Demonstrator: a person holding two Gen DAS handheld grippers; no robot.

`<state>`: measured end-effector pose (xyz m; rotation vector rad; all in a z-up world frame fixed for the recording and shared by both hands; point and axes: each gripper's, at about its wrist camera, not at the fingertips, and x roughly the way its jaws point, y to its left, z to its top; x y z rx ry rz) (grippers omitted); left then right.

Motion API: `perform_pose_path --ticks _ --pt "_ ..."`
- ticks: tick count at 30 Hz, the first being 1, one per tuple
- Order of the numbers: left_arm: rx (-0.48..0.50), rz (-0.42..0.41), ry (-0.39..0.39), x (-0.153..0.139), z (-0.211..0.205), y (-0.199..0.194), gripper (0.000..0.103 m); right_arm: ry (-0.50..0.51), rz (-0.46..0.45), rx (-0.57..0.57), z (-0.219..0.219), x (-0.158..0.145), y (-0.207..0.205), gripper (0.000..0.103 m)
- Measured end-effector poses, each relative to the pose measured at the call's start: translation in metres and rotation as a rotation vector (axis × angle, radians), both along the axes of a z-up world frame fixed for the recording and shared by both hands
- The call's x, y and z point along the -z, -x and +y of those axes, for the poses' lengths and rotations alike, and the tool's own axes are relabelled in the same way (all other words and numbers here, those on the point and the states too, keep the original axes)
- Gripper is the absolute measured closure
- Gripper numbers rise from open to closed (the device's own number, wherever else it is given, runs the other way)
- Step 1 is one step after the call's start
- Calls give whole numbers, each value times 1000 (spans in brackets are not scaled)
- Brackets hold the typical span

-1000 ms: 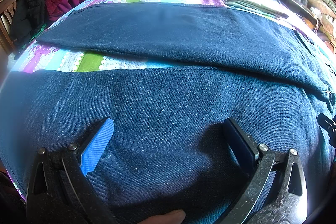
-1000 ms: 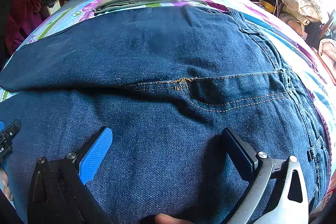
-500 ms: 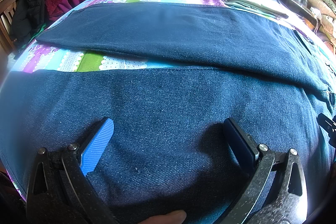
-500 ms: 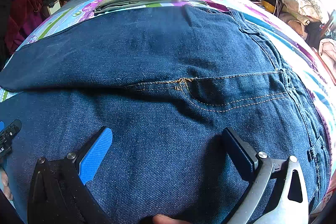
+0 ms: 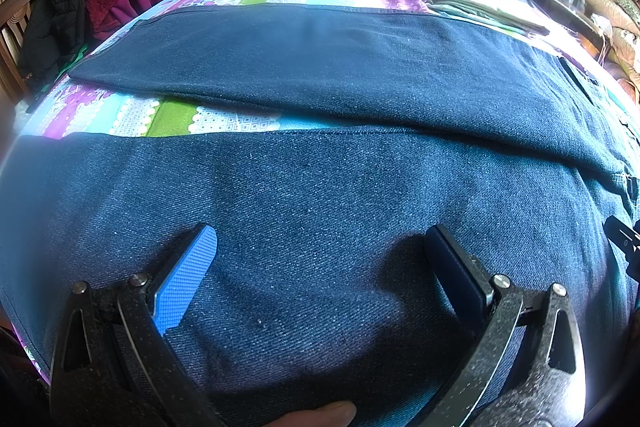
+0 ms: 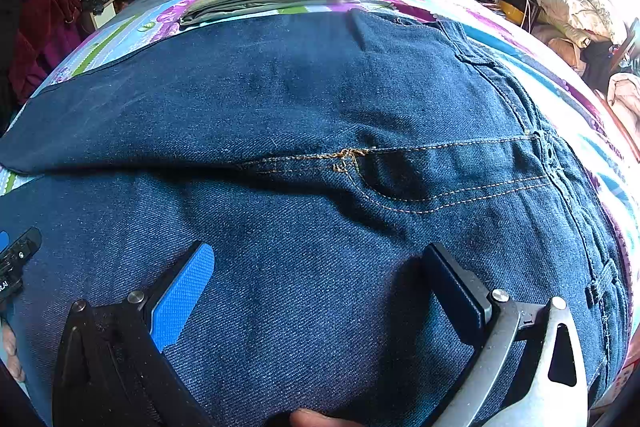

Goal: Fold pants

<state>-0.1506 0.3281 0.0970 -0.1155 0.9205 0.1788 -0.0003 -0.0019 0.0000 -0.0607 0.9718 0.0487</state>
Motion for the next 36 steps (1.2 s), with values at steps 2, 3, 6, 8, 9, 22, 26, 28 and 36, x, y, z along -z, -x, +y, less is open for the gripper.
perform_pose_path --ticks 2,3,6,8,9,22,26,28,36 --pt "0 0 0 0 0 0 0 0 0 0 0 0 0 0" --pt "0 0 0 0 0 0 0 0 0 0 0 0 0 0" --pt "0 0 0 0 0 0 0 1 0 0 -2 1 1 0" --pt "0 -1 2 0 0 0 0 -1 -1 0 -2 1 1 0" --pt "0 0 3 0 0 0 0 2 0 0 -2 1 1 0" --pt "0 -1 4 1 0 1 0 0 0 0 -2 1 1 0" --pt "0 -1 4 2 0 1 0 -2 -1 0 -3 1 1 0" --pt "0 -1 5 0 1 0 0 -3 -1 0 -1 1 1 0" --pt "0 -1 5 0 0 0 0 -3 -1 0 -1 1 2 0"
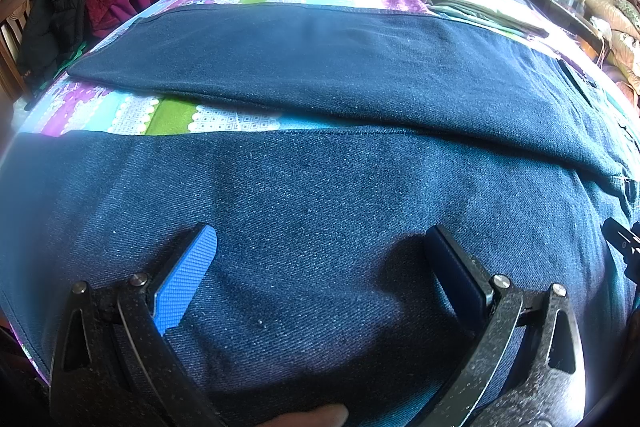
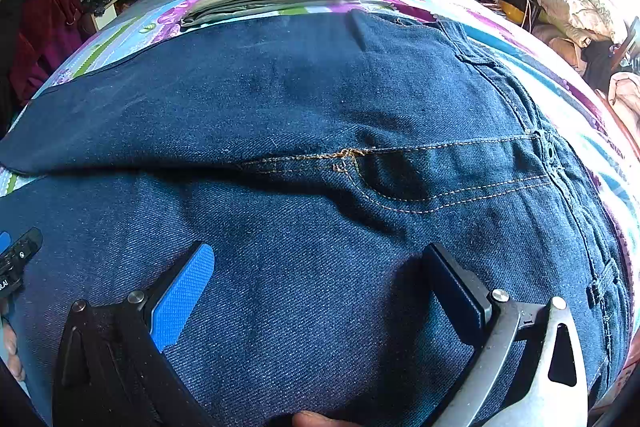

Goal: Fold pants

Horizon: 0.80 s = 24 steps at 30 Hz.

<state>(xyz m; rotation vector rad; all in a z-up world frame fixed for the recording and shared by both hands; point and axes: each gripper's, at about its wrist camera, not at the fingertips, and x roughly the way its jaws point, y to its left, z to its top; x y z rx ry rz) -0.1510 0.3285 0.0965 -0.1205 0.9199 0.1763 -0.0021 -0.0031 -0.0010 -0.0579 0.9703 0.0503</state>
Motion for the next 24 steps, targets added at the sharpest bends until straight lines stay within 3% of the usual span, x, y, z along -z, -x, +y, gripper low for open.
perform_pose_path --ticks 24 --pt "2 -2 15 1 2 0 0 -9 -1 0 4 -4 0 0"
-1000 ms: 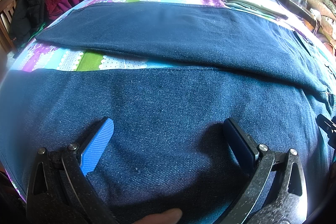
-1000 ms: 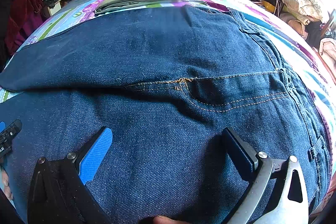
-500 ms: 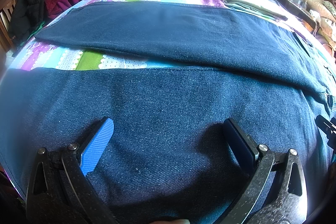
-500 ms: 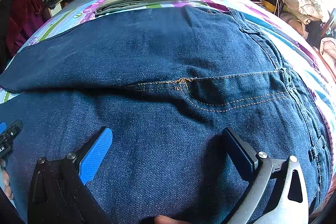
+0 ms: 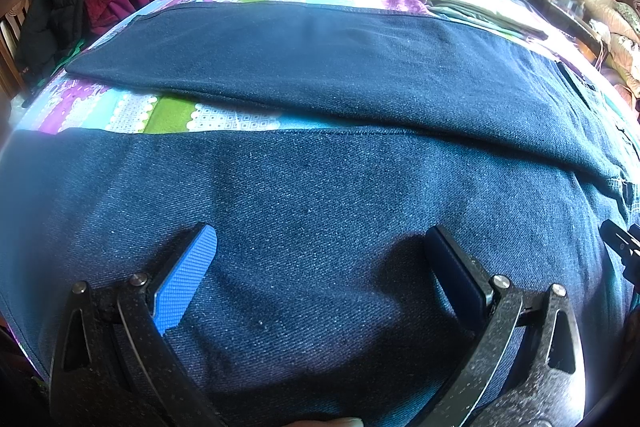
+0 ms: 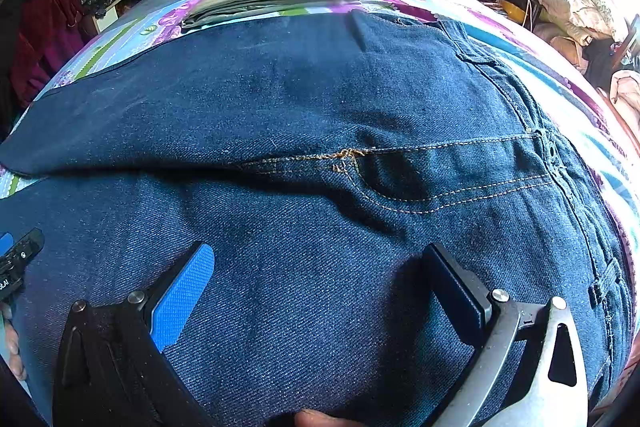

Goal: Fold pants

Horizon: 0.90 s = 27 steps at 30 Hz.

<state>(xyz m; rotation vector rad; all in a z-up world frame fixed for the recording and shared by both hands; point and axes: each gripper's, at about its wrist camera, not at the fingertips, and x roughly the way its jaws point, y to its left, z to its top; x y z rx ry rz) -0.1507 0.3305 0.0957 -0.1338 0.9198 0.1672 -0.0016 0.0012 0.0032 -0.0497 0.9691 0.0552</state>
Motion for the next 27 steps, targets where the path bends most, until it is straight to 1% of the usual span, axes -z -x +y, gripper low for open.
perform_pose_path --ticks 27 --pt "0 0 3 0 0 0 0 0 -1 0 -1 2 -1 0"
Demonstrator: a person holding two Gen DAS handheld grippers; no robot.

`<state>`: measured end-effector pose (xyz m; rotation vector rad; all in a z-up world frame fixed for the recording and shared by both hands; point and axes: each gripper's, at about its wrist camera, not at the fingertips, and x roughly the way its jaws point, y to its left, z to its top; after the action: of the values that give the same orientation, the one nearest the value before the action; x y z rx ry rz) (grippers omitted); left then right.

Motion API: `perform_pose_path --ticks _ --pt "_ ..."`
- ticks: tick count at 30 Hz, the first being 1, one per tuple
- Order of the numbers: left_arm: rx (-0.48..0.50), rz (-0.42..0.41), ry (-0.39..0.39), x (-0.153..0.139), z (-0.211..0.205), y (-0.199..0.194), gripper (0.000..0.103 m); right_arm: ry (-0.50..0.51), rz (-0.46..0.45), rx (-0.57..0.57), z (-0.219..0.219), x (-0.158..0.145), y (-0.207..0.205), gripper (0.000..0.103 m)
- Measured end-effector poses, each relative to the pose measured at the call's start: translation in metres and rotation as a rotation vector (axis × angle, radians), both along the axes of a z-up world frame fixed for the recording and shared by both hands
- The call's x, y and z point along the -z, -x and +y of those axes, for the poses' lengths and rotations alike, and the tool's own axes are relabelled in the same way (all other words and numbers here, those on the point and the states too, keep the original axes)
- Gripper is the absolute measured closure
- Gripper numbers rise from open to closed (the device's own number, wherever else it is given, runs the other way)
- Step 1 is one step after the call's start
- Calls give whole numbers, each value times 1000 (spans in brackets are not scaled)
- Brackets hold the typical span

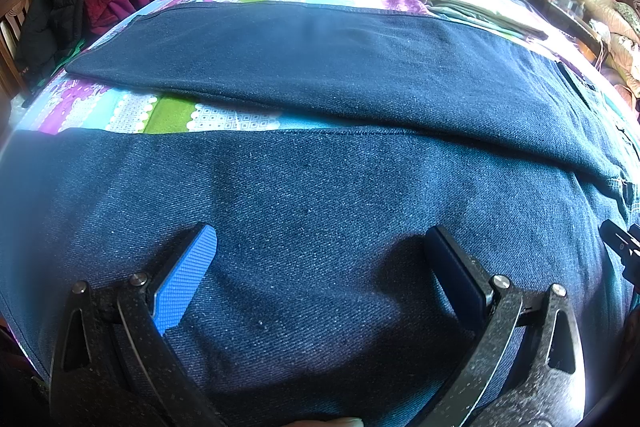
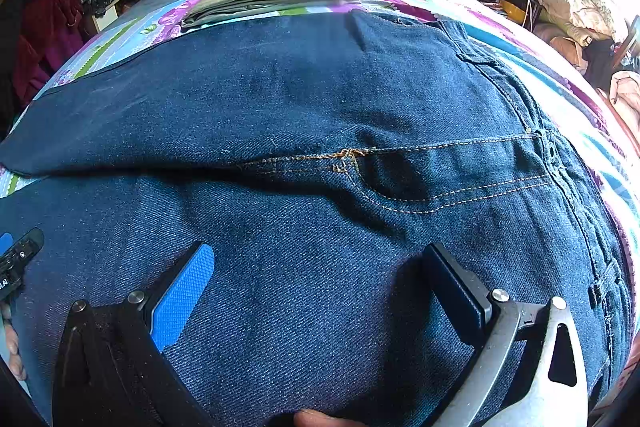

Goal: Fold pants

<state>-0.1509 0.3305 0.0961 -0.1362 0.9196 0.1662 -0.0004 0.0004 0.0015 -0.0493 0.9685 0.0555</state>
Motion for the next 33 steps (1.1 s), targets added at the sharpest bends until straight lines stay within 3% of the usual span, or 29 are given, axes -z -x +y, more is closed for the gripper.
perform_pose_path --ticks 20,29,33 --pt "0 1 -2 1 -1 0 0 10 2 1 2 1 -1 0" --pt "-32 4 -89 0 -12 3 0 50 37 32 9 2 -8 0" --pt "21 22 55 -9 9 4 1 -40 104 -50 -6 -7 -14 0"
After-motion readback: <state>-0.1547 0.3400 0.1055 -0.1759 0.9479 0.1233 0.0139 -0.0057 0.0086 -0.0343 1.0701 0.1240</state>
